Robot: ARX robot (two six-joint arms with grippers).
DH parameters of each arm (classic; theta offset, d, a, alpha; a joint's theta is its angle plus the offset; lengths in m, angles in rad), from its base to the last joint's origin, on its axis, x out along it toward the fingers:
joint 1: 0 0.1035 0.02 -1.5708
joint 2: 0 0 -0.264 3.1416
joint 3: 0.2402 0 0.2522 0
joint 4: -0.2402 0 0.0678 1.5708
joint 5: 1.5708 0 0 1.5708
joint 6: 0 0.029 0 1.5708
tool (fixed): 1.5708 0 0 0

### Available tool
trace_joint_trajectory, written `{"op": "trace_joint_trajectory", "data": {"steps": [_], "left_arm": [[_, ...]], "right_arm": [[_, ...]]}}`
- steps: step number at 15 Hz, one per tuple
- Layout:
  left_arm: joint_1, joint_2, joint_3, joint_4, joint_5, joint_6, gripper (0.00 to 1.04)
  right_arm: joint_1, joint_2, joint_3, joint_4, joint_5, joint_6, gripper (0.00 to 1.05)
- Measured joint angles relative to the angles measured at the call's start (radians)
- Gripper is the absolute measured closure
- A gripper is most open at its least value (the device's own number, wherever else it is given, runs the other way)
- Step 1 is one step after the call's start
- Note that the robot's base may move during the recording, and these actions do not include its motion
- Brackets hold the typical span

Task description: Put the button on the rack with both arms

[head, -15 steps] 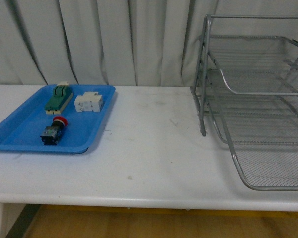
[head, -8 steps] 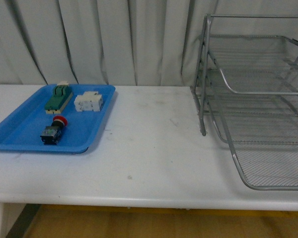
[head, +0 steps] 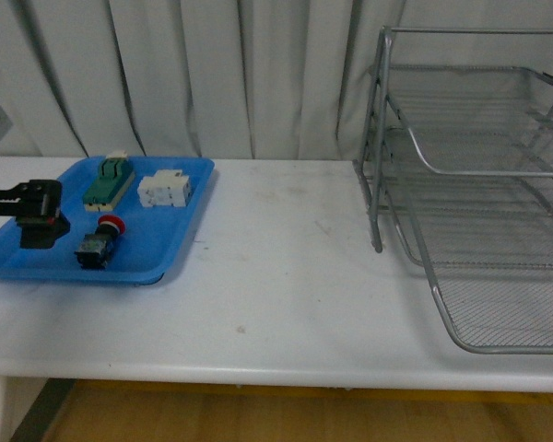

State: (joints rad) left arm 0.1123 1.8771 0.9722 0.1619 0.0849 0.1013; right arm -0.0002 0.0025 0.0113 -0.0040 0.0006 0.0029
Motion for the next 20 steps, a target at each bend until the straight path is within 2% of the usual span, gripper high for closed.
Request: {"op": "trace_joint_trajectory", "data": {"steps": [4, 6, 11, 13, 16, 17, 20], "left_arm": [[-0.006, 0.280, 0.353, -0.143, 0.021, 0.003, 0.07], [-0.016, 0.372, 0.467, -0.206, 0.019, -0.008, 0.07], [-0.042, 0.511, 0.585, -0.274, 0.000, -0.027, 0.07], [-0.045, 0.517, 0.594, -0.299, -0.033, -0.021, 0.29], [-0.051, 0.490, 0.541, -0.258, 0.002, -0.026, 0.64], [-0.058, 0.449, 0.486, -0.243, 0.016, -0.024, 0.68], [-0.058, 0.187, 0.297, -0.162, 0.037, -0.014, 0.69]], "right_arm": [[0.000, 0.000, 0.000, 0.000, 0.000, 0.000, 0.06], [0.000, 0.000, 0.000, 0.000, 0.000, 0.000, 0.06], [0.000, 0.000, 0.000, 0.000, 0.000, 0.000, 0.06], [0.000, 0.000, 0.000, 0.000, 0.000, 0.000, 0.06], [0.000, 0.000, 0.000, 0.000, 0.000, 0.000, 0.06], [0.000, 0.000, 0.000, 0.000, 0.000, 0.000, 0.06], [0.000, 0.000, 0.000, 0.000, 0.000, 0.000, 0.06]]}}
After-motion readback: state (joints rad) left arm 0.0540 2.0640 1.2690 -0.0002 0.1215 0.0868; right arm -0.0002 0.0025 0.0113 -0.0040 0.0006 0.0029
